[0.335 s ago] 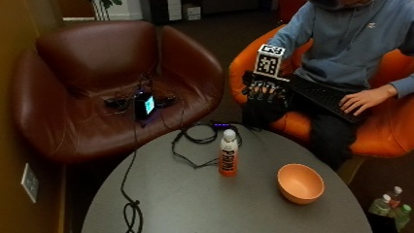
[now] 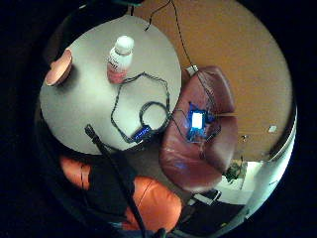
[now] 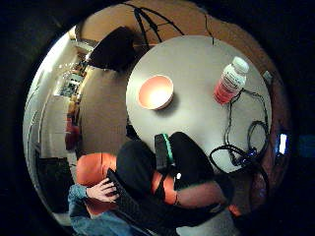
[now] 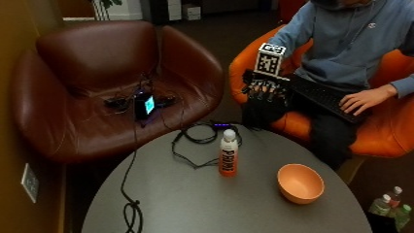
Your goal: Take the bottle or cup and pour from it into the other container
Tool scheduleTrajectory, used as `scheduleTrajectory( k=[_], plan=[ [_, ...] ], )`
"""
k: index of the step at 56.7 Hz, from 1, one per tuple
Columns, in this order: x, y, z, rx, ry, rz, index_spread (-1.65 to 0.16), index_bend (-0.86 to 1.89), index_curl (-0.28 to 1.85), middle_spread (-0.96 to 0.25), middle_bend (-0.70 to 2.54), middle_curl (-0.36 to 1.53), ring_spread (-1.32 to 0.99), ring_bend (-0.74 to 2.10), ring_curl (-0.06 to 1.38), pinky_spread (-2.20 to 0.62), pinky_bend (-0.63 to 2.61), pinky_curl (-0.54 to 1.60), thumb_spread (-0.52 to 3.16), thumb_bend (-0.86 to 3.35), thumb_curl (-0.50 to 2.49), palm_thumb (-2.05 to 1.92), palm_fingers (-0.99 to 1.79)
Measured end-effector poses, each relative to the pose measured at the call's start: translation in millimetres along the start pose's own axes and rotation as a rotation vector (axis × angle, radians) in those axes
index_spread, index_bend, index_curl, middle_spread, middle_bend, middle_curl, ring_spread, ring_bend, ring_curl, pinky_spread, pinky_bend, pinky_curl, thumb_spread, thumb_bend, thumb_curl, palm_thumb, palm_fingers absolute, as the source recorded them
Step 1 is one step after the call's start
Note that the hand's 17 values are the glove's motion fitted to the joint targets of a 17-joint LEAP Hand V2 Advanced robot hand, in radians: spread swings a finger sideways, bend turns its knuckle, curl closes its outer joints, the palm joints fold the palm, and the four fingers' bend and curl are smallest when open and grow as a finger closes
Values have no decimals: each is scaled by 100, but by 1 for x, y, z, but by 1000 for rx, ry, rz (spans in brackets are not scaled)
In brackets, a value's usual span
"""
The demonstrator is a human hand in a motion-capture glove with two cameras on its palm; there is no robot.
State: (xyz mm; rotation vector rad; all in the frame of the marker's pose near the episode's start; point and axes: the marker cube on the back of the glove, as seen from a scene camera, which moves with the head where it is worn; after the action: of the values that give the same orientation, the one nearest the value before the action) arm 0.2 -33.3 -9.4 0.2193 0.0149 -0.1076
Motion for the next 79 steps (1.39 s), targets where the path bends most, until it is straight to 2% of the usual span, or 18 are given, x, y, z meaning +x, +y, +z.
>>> scheduleTrajectory(
  k=[2,3,14,45,63,79],
  plan=[
    [-1,21,-6,-208,3,46,-38,16,19,-9,17,15,-4,36,17,26,48,25,102,9,21,41,17],
    [-1,26,-7,-255,6,53,-38,16,20,-9,17,16,-4,36,18,26,48,25,102,8,22,41,17],
    [1,21,-11,-291,7,59,-39,16,23,-10,17,20,-4,37,20,27,48,28,107,2,26,44,15],
    [55,32,-1,-86,-34,215,-39,15,27,-8,18,25,-4,38,25,27,48,32,109,-2,31,47,14],
    [85,31,9,-20,-80,313,-38,15,26,-8,18,27,-4,40,27,27,48,34,108,-2,33,49,14],
    [105,41,30,94,-224,382,-37,12,23,-7,19,29,-4,44,29,27,52,35,107,-3,33,49,12]
  ],
)
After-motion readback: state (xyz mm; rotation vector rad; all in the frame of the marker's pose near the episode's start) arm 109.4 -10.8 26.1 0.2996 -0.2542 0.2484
